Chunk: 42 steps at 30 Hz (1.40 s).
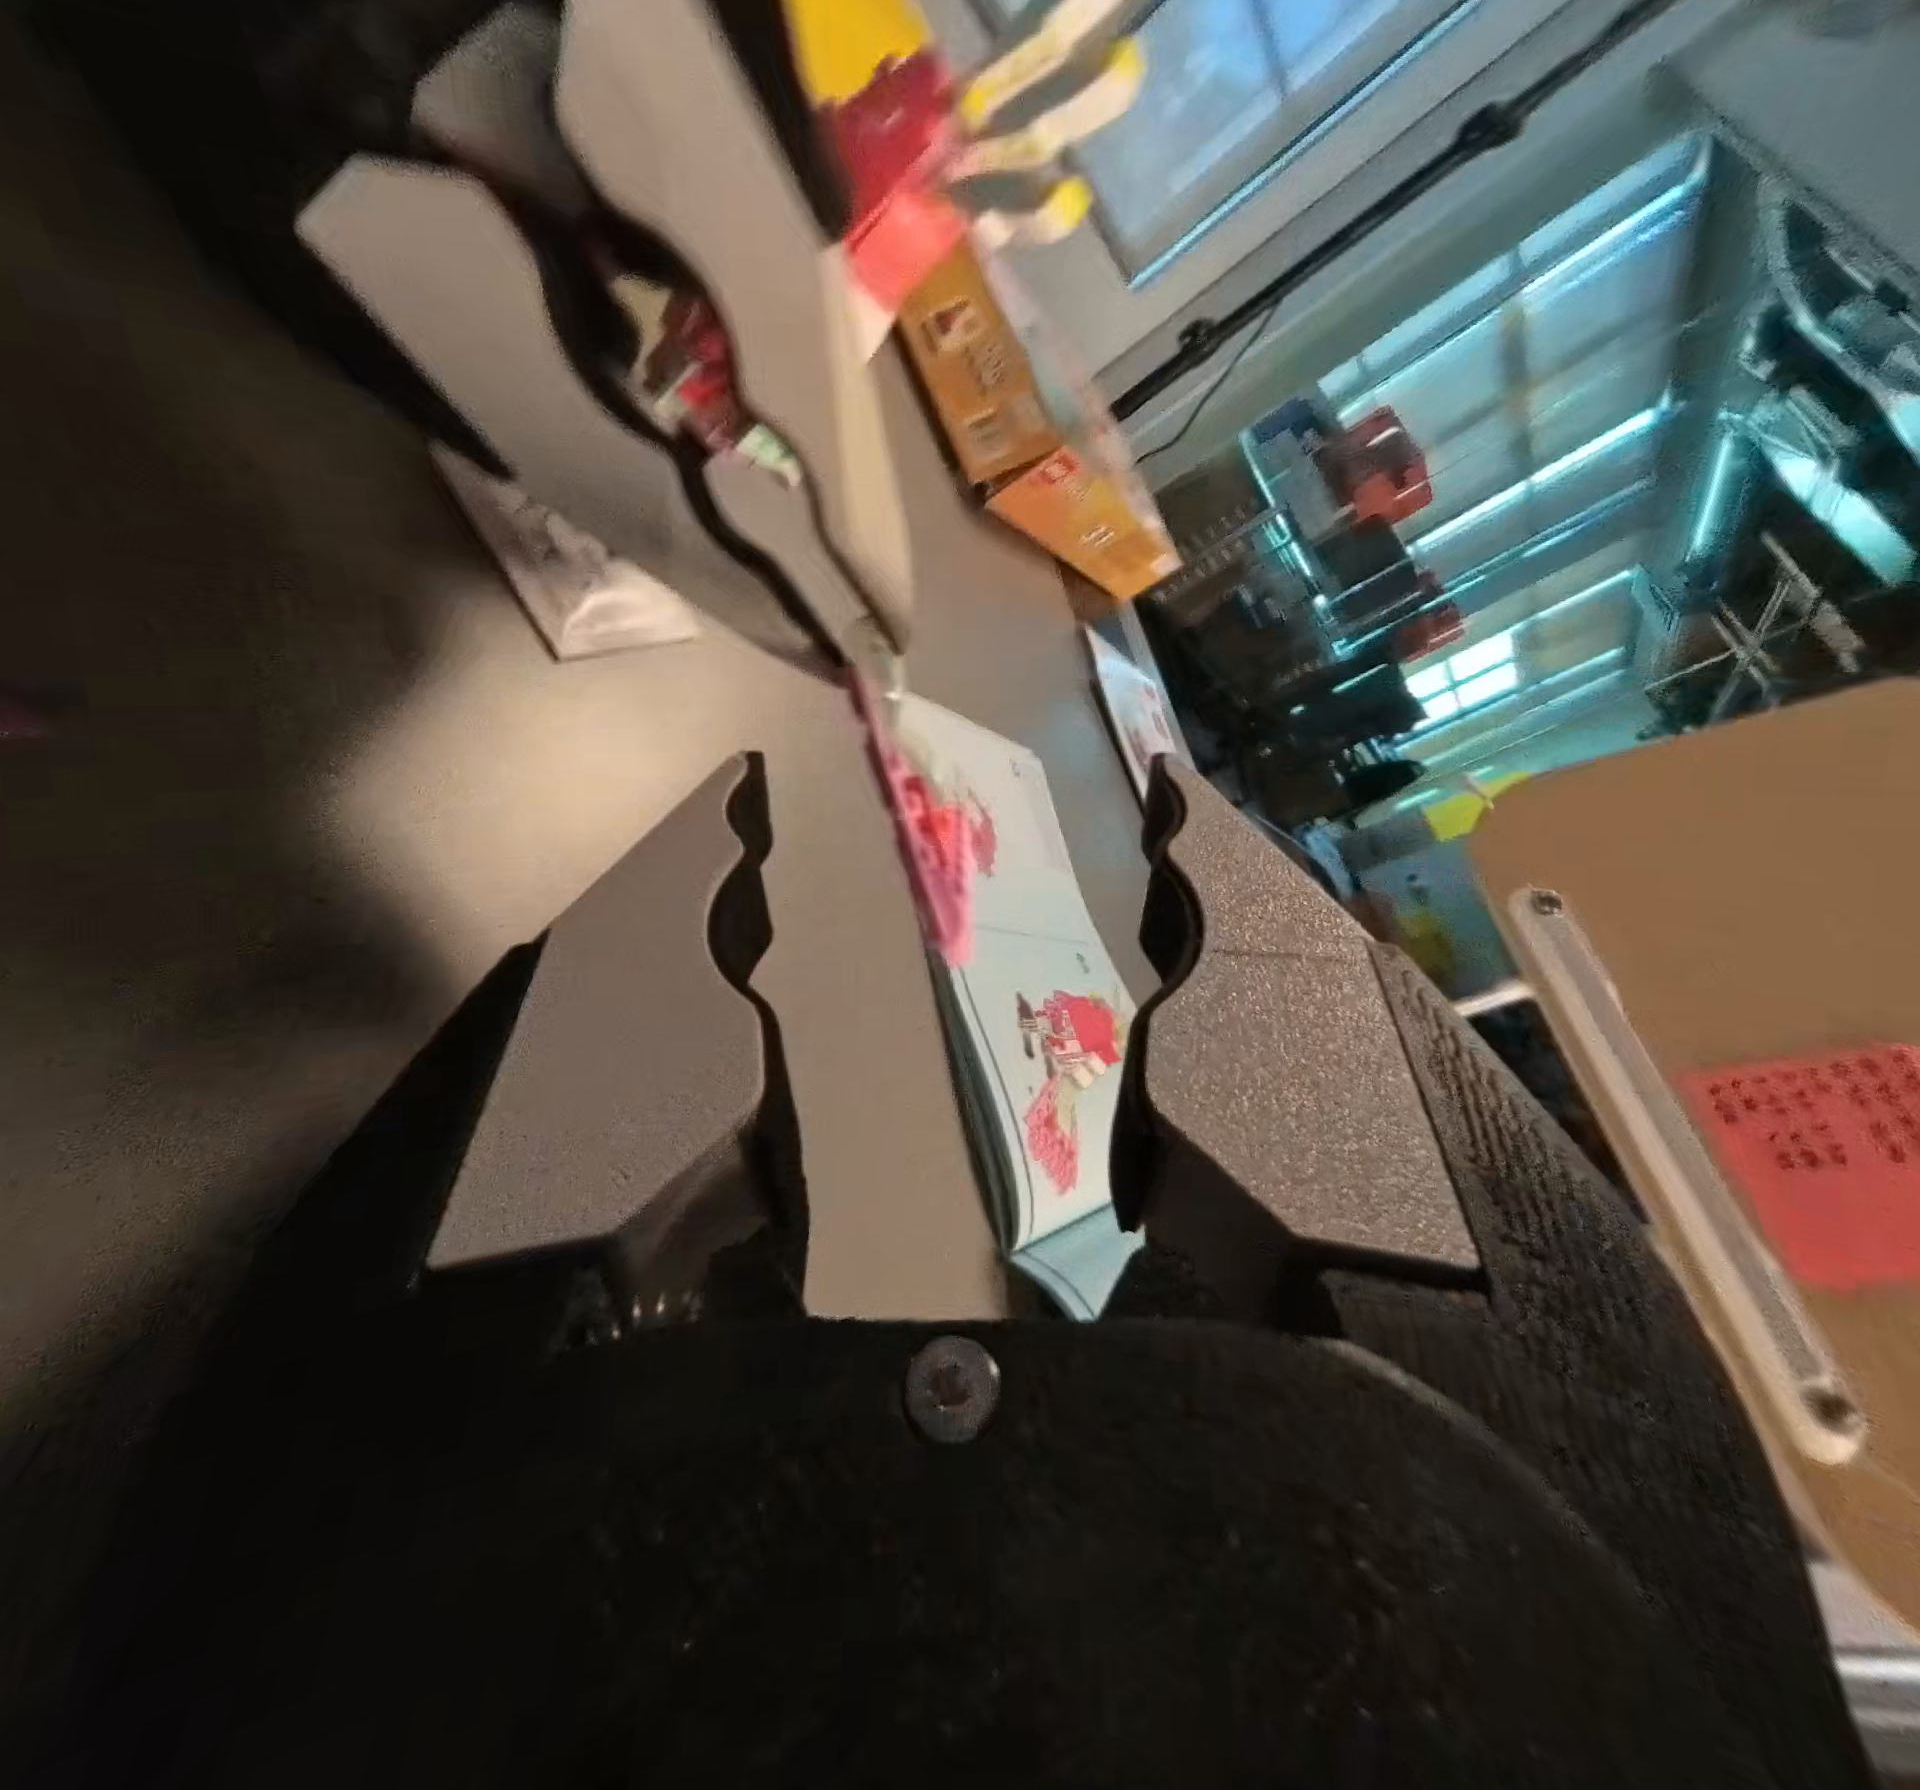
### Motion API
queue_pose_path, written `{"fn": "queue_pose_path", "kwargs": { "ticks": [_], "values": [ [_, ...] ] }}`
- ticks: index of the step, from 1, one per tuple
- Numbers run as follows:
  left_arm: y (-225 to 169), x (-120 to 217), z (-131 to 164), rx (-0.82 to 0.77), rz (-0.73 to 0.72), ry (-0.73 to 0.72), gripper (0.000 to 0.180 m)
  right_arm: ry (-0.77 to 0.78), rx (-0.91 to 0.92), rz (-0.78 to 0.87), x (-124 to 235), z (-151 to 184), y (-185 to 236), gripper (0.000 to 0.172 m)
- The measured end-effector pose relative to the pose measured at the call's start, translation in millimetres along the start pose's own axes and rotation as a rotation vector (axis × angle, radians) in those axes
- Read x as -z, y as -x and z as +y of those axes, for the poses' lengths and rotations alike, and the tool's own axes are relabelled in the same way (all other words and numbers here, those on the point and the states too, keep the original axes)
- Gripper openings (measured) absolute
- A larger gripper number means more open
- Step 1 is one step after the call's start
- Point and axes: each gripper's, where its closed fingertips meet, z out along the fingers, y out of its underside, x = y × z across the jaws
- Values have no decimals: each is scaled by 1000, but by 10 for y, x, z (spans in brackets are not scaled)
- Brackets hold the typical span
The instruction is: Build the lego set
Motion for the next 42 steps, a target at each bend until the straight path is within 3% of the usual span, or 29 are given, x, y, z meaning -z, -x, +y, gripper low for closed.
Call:
{"fn": "queue_pose_path", "kwargs": {
  "ticks": [2,4,6,7,9,11,13,16,17,20,21,30,35,42],
  "values": [
    [-12,11,-43,-24,-3,-17,8,50,104,-4,-92,43,114,65],
    [-13,27,-91,-62,-18,-35,9,86,203,16,-135,73,162,46],
    [-39,39,-125,-46,-4,-50,9,90,265,70,-147,61,133,13],
    [-29,45,-140,-5,0,-59,8,82,281,88,-151,48,122,9],
    [27,70,-163,104,10,-78,9,90,260,123,-165,57,67,8],
    [127,169,-176,181,-7,-76,30,139,270,170,-164,137,-24,8],
    [268,418,-188,230,-87,-66,43,152,269,173,-164,180,-30,8],
    [408,927,-220,437,-196,-135,43,178,308,191,-202,179,-19,7],
    [435,1036,-125,527,-221,-106,49,184,330,197,-221,167,-4,8],
    [457,1204,336,865,-275,68,93,186,371,200,-279,118,57,8],
    [414,1216,454,973,-270,115,100,182,377,192,-296,101,89,8],
    [78,897,898,1203,56,335,105,171,416,157,-374,88,258,8],
    [-50,788,1039,1169,247,391,106,164,381,148,-382,108,256,8],
    [-81,668,1169,1084,354,428,108,134,358,127,-370,75,279,8]
  ]
}}
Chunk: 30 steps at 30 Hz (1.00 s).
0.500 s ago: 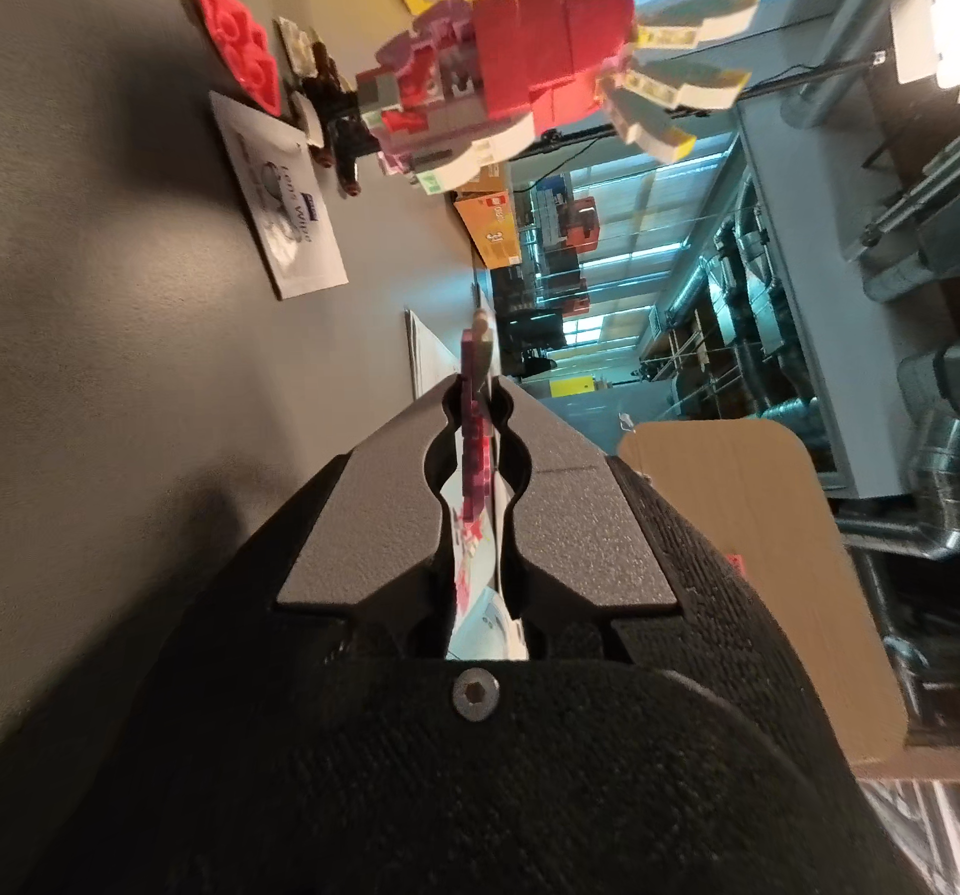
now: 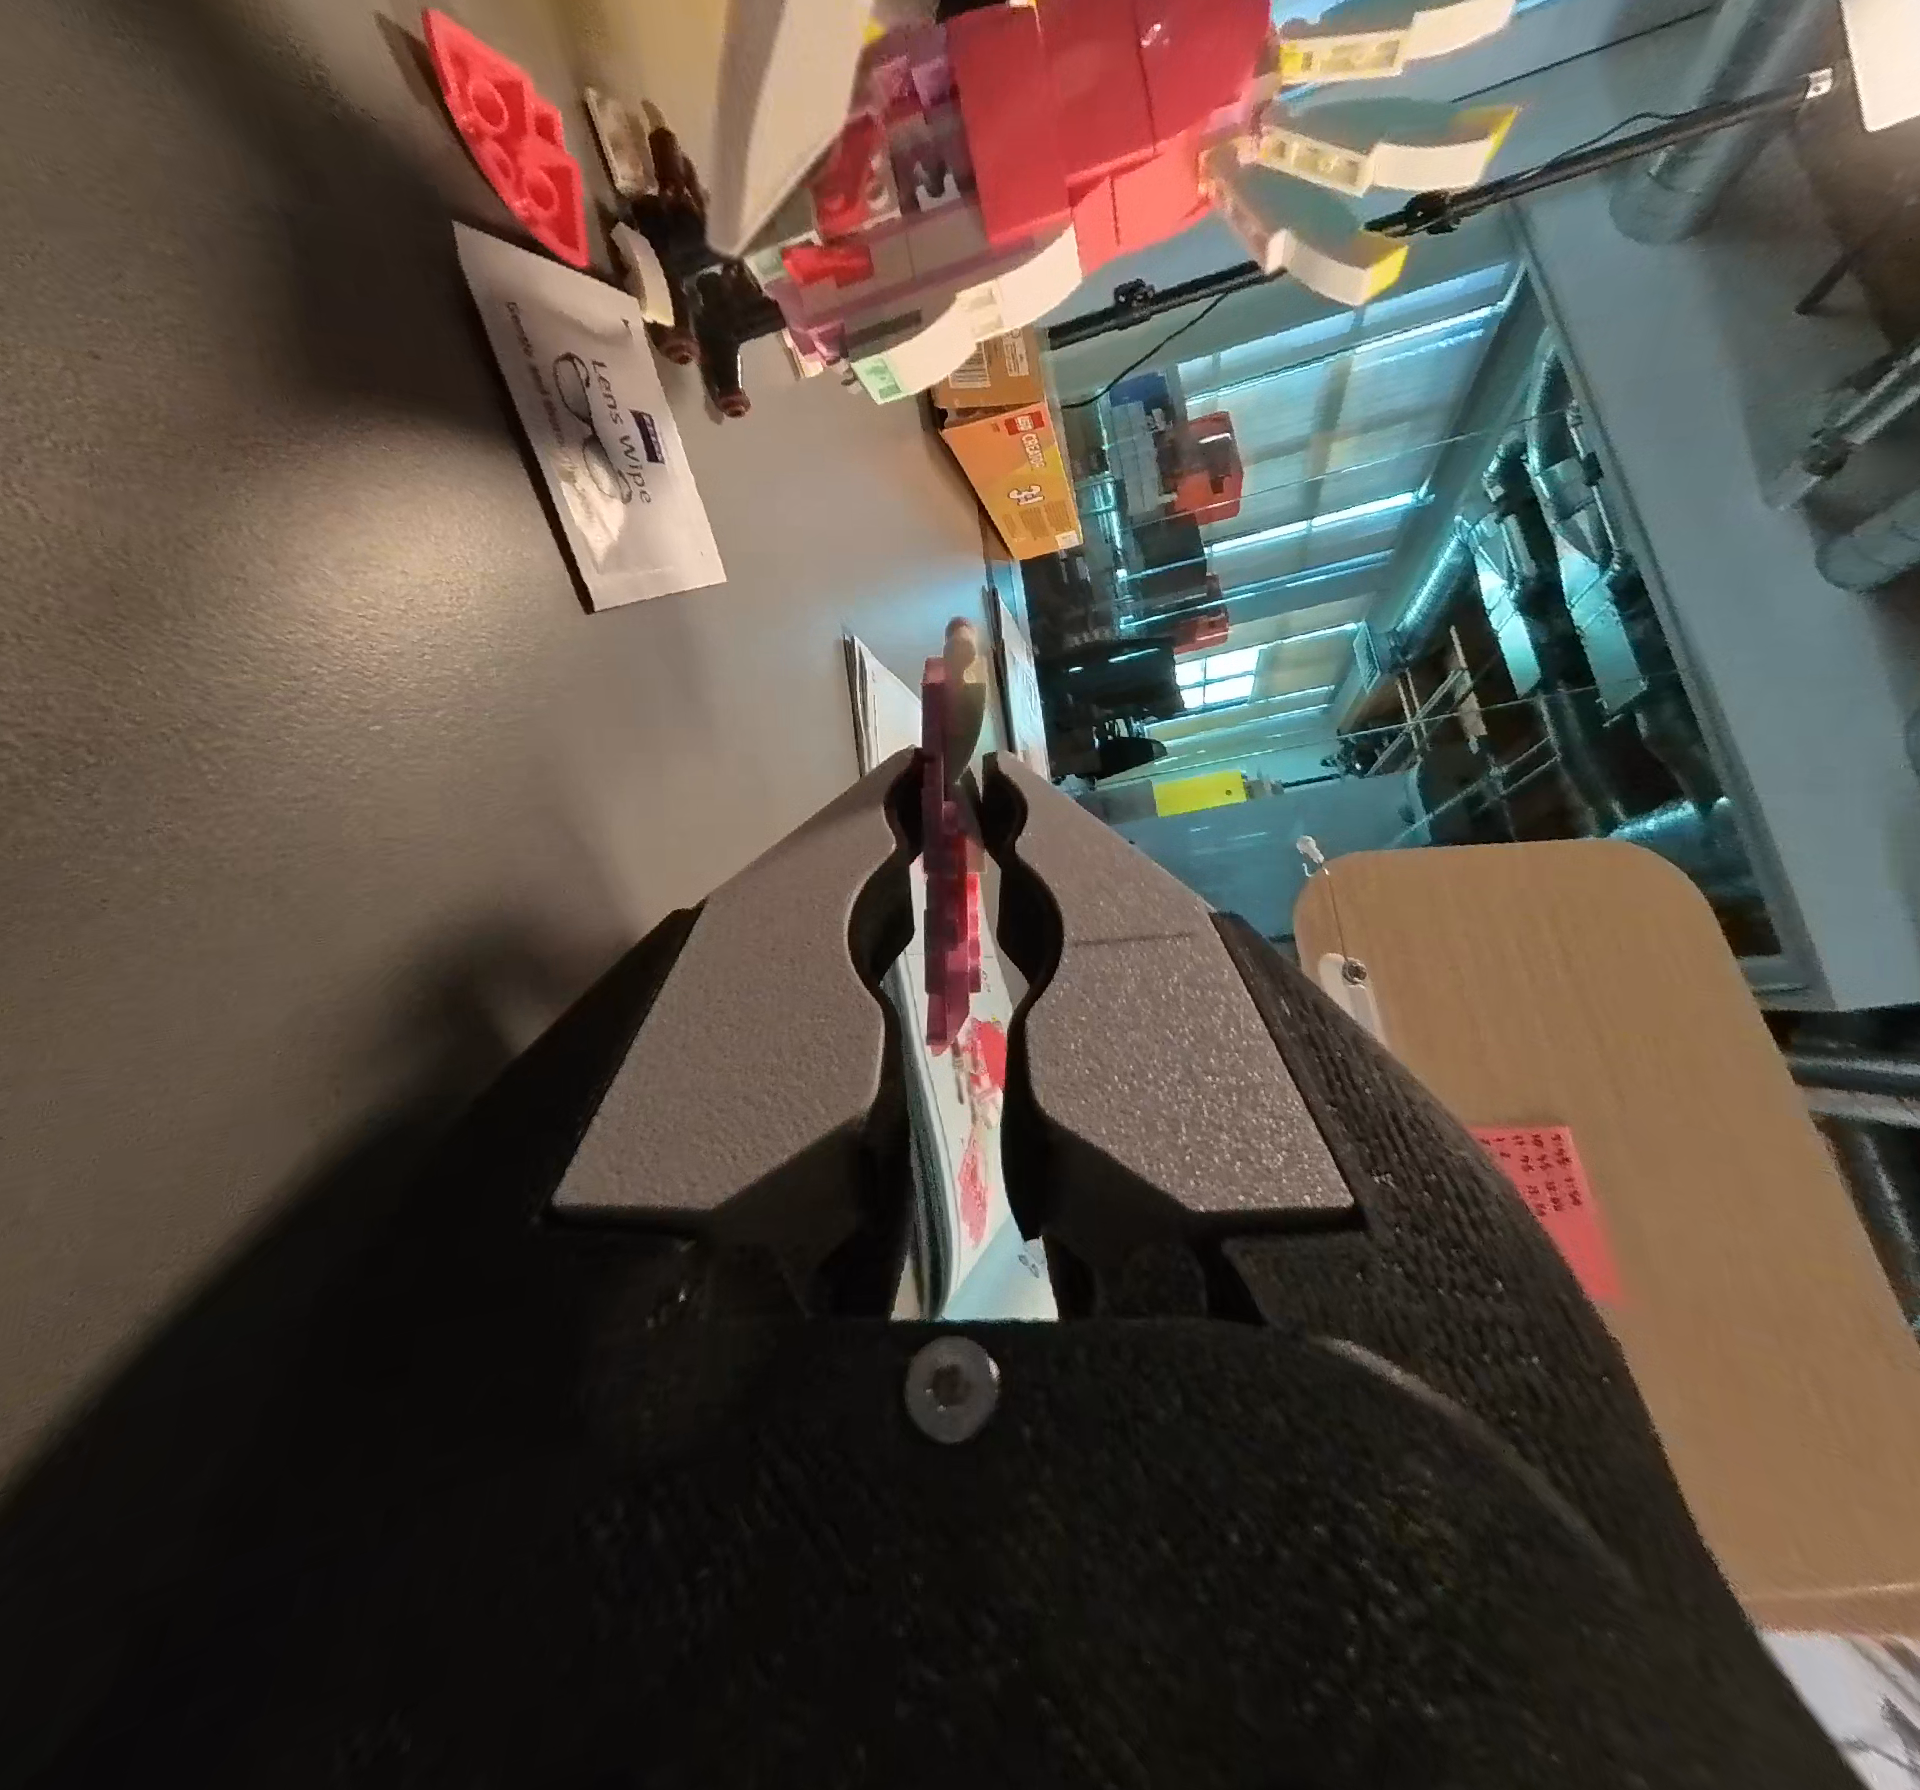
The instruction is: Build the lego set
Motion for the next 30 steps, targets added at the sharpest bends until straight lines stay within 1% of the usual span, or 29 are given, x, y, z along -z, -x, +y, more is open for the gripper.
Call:
{"fn": "queue_pose_path", "kwargs": {
  "ticks": [2,5,8,12,14,15,16,19,20,21,22,26,30],
  "values": [
    [-47,-48,42,-52,44,32,106,-5,-9,-1,2,-5,-5,8],
    [-76,-126,113,-142,48,91,107,-8,-18,-10,-8,-8,5,8],
    [-176,-163,74,-159,116,77,94,-12,-21,-20,-8,-13,18,8],
    [-125,-160,34,-154,130,56,72,-6,-33,-29,-3,12,24,8],
    [-119,-151,49,-153,148,60,69,-1,-37,-33,-6,30,28,8],
    [-119,-145,61,-158,158,65,70,1,-39,-36,-8,33,32,8],
    [-101,-147,63,-163,155,65,77,1,-41,-41,-9,36,38,8],
    [-81,-166,44,-164,171,60,112,0,-45,-50,-12,37,53,8],
    [-99,-170,18,-159,191,48,117,1,-48,-54,-14,39,59,8],
    [-143,-166,-14,-158,226,32,118,1,-50,-57,-16,40,64,8],
    [-187,-160,-48,-156,260,14,115,1,-52,-60,-18,42,69,8],
    [-266,-133,-121,-146,342,-28,87,4,-63,-71,-20,53,83,8],
    [-280,-134,-128,-30,396,-63,61,5,-70,-78,-20,56,90,8]
  ]
}}
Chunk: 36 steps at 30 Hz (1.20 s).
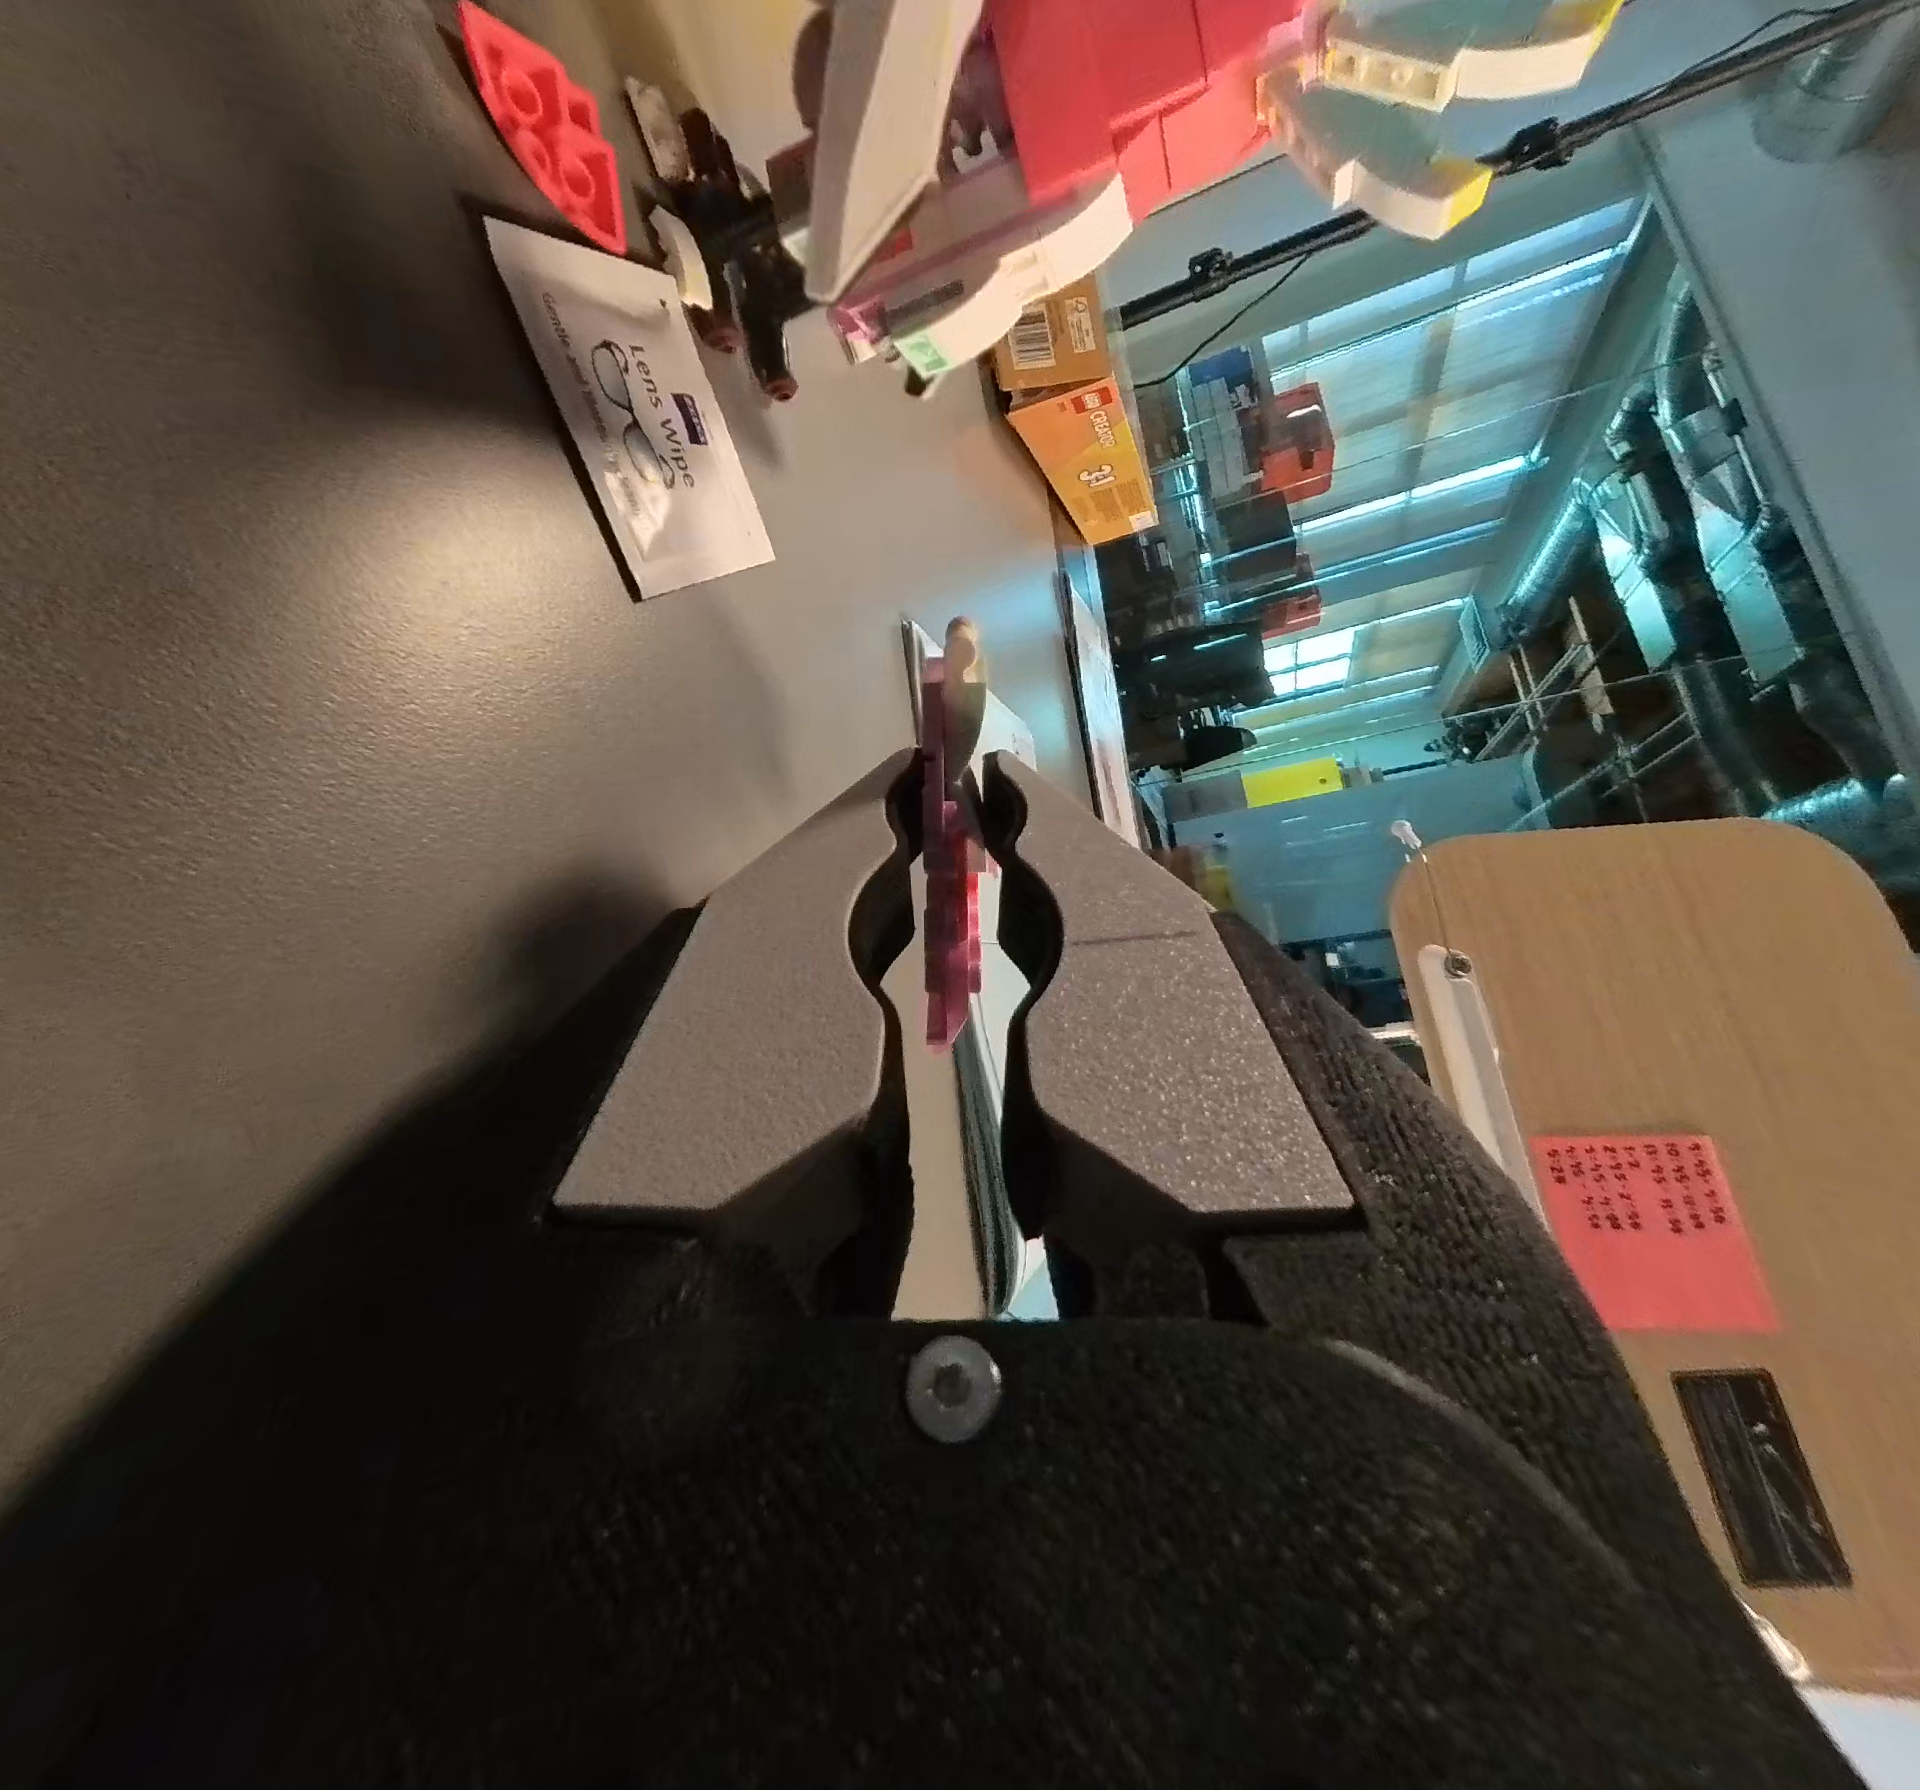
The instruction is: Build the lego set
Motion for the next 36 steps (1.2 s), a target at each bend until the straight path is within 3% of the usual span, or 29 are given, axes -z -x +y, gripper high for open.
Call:
{"fn": "queue_pose_path", "kwargs": {
  "ticks": [4,8,11,12,14,21,25,29,36],
  "values": [
    [-17,-1,106,48,-2,7,42,1,-4,-4,-5,1,5,8],
    [7,45,186,47,-74,10,42,7,-4,-3,-10,9,3,8],
    [2,66,239,45,-115,23,60,12,0,-3,-16,14,4,8],
    [5,69,250,38,-134,28,60,12,2,-3,-18,12,6,8],
    [35,79,243,4,-187,24,40,13,4,-5,-21,11,11,8],
    [3,61,218,4,-192,15,39,34,2,14,-33,36,-23,8],
    [-73,95,-28,-6,-190,-138,38,108,-69,78,-60,58,-176,8],
    [-269,78,-340,-1,-113,-322,39,110,-194,117,-64,-149,-315,8],
    [-589,-29,-651,4,-2,-483,38,179,-266,117,-1,-248,-407,8]
  ]
}}
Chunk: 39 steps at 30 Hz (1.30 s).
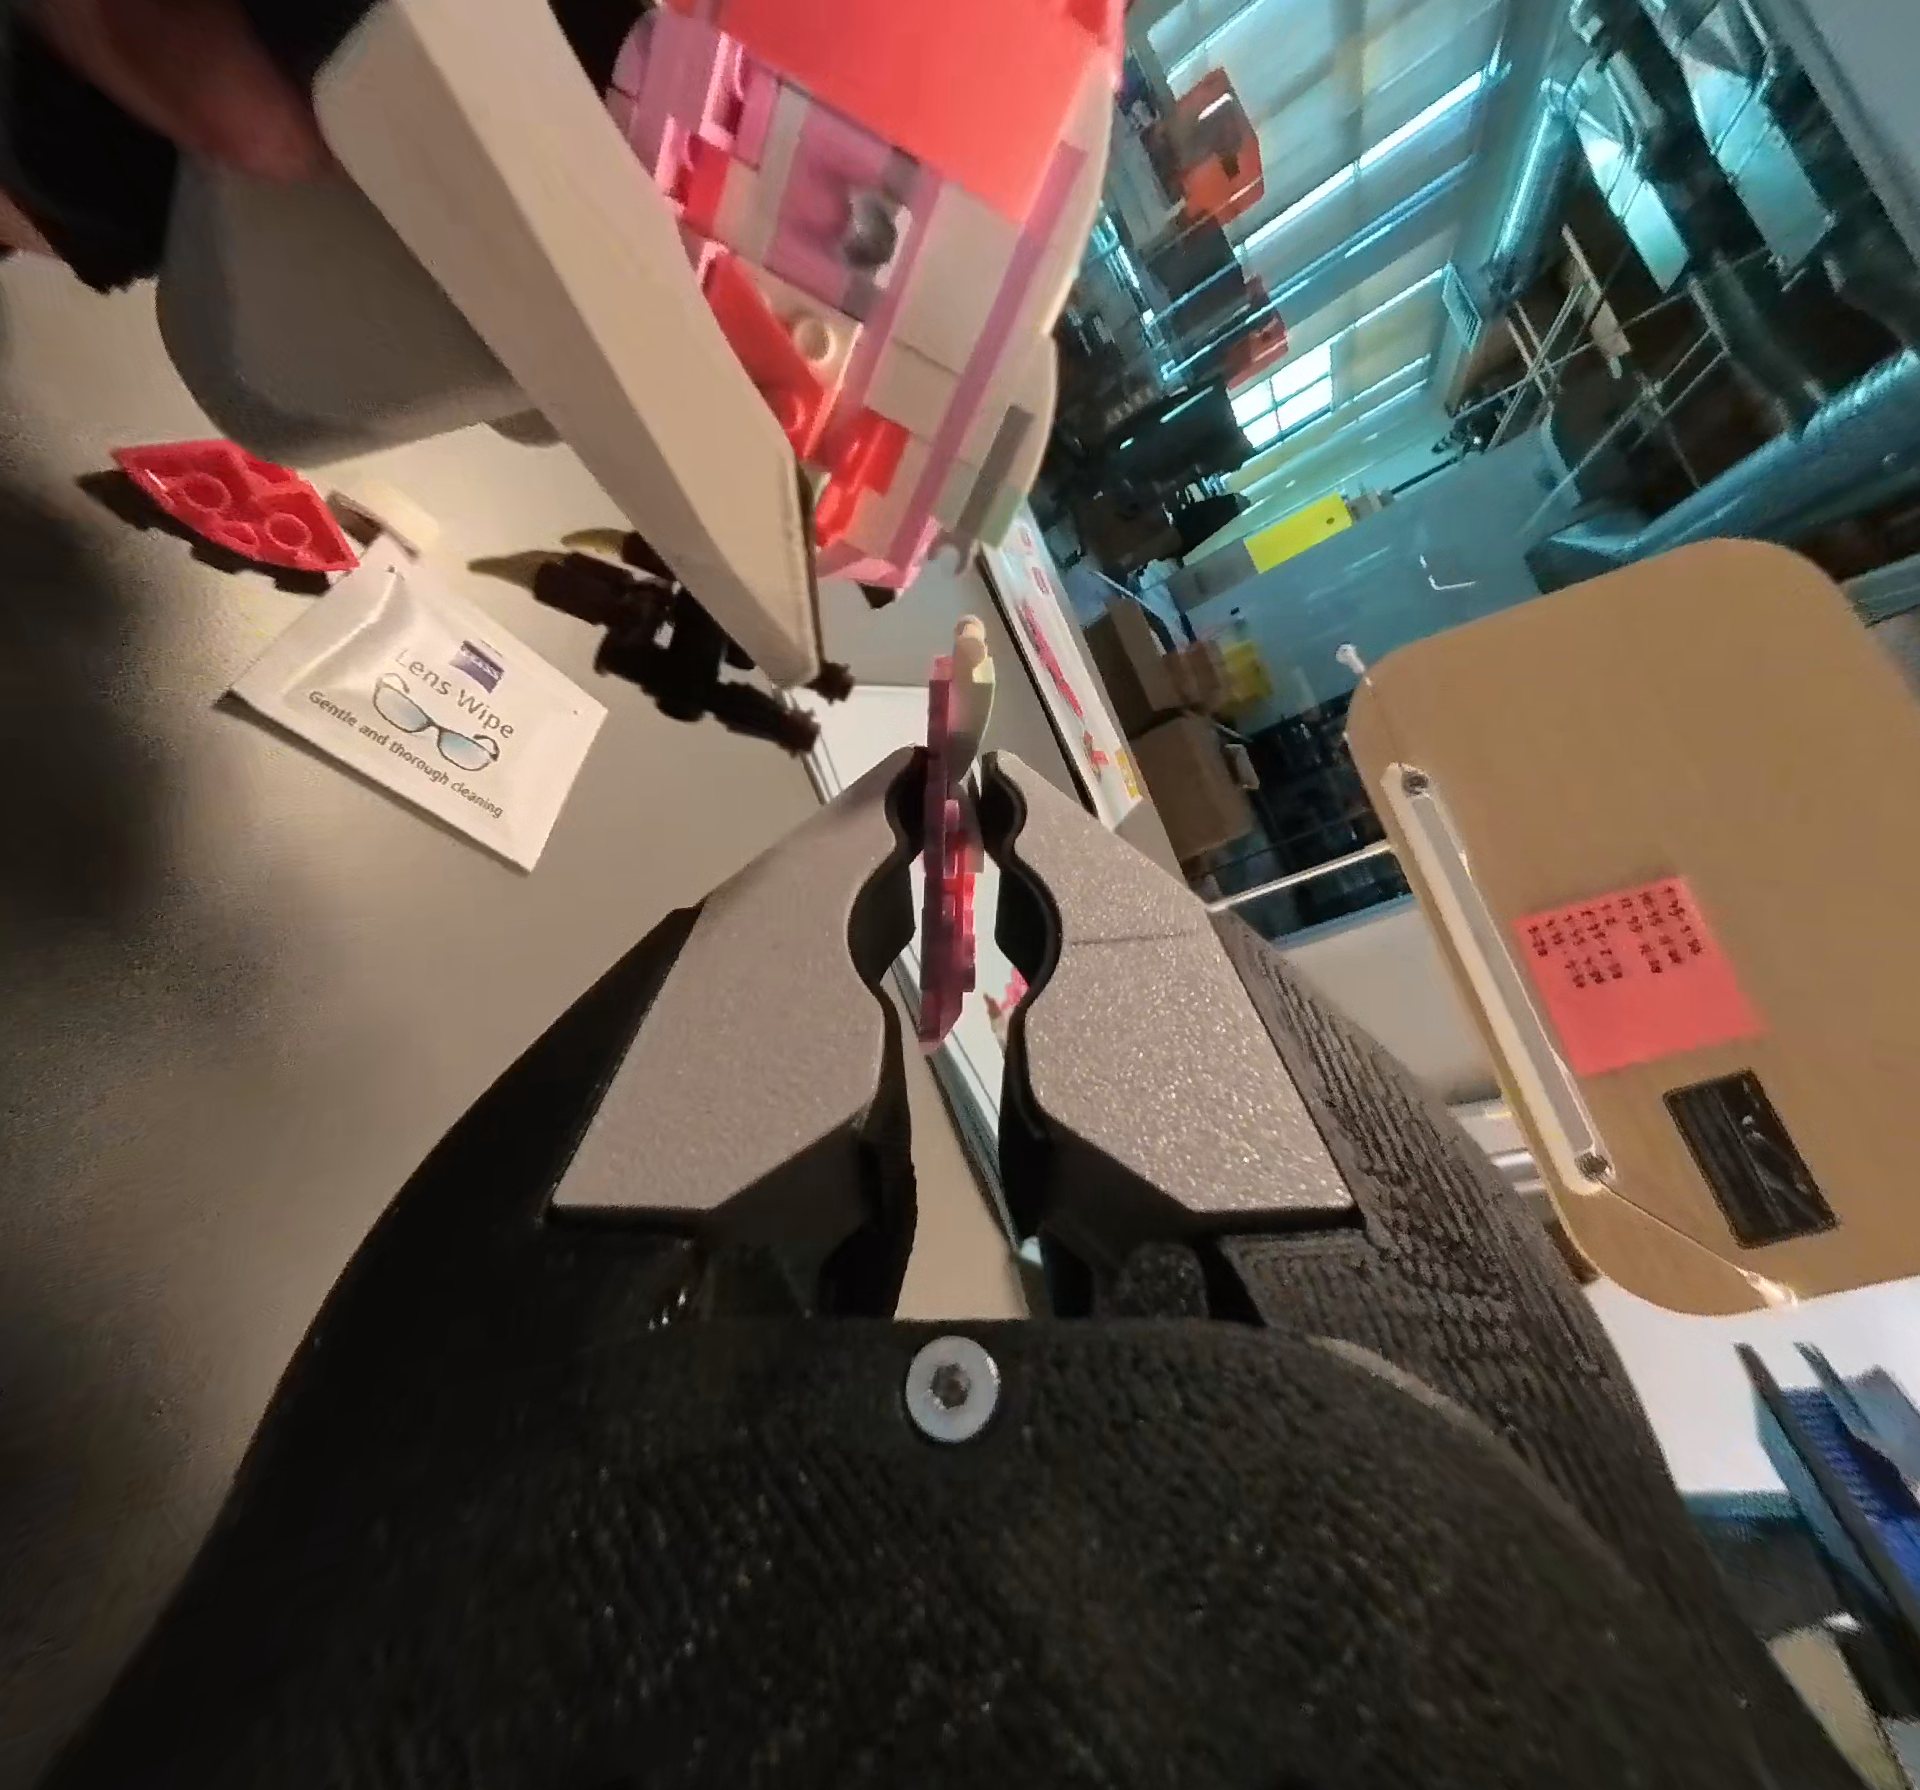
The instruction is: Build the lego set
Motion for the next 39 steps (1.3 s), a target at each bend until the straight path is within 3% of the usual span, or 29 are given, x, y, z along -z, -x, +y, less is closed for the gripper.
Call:
{"fn": "queue_pose_path", "kwargs": {
  "ticks": [11,17,24,39],
  "values": [
    [-108,-30,-171,-59,39,-154,38,-36,156,123,118,-132,-145,8],
    [-109,-42,-165,-71,33,-153,38,-36,203,151,146,-155,-172,7],
    [-115,-77,-132,-105,24,-124,38,-16,263,165,169,-147,-184,7],
    [-25,-174,60,-124,-46,42,38,21,171,130,134,-34,-153,7]
  ]
}}
